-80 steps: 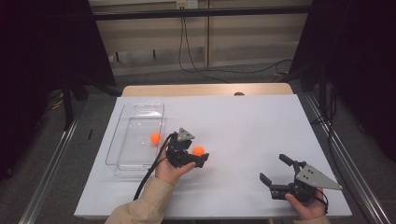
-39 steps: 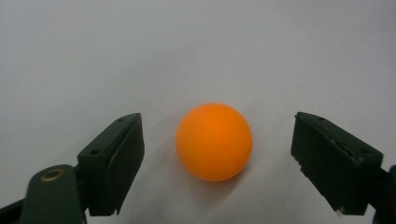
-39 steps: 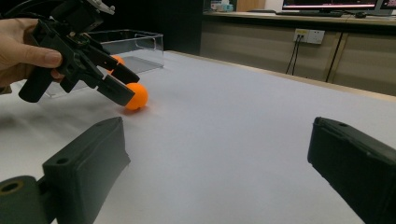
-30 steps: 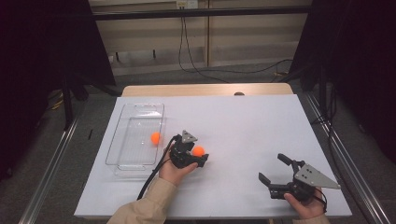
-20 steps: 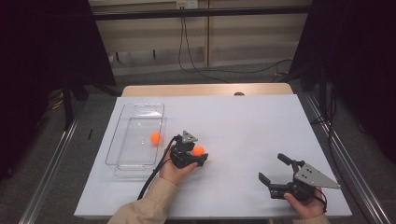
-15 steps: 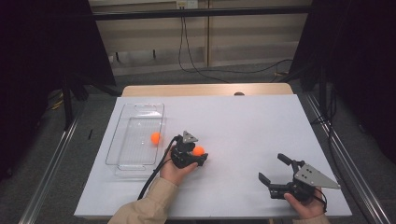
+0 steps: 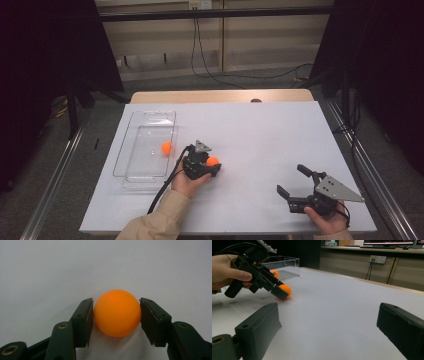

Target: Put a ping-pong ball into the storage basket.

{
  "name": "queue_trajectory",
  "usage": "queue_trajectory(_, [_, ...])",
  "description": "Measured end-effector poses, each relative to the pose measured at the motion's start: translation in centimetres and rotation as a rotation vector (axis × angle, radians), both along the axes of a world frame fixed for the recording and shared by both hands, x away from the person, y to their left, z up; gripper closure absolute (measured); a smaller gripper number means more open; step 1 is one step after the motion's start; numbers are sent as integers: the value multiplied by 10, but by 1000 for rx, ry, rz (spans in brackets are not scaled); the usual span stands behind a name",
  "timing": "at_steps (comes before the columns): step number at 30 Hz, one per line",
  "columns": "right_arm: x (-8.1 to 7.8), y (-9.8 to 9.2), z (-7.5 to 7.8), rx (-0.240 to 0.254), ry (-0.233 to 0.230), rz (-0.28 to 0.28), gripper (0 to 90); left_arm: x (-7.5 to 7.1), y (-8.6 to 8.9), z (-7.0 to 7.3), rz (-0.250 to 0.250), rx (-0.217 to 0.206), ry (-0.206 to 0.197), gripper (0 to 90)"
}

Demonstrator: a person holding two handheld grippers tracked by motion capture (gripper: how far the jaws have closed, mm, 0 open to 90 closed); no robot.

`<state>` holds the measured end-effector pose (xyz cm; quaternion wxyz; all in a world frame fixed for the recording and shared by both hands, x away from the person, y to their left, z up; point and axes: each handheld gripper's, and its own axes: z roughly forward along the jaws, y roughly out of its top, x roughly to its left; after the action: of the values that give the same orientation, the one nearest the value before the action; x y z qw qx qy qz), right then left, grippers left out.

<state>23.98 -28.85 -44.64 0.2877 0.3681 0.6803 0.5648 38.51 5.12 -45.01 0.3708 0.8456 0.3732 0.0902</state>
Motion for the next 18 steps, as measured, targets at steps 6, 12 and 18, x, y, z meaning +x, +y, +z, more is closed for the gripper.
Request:
queue_trajectory(6, [0, 0, 0, -1, -1, 1, 39, 0, 0, -1, -6, 4, 3, 482])
queue_trajectory(12, [0, 0, 0, 0, -1, 1, 38, 0, 0, -1, -6, 4, 4, 506])
queue_trajectory(18, [0, 0, 0, 2, 0, 1, 38, 0, 0, 0, 0, 6, 9, 508])
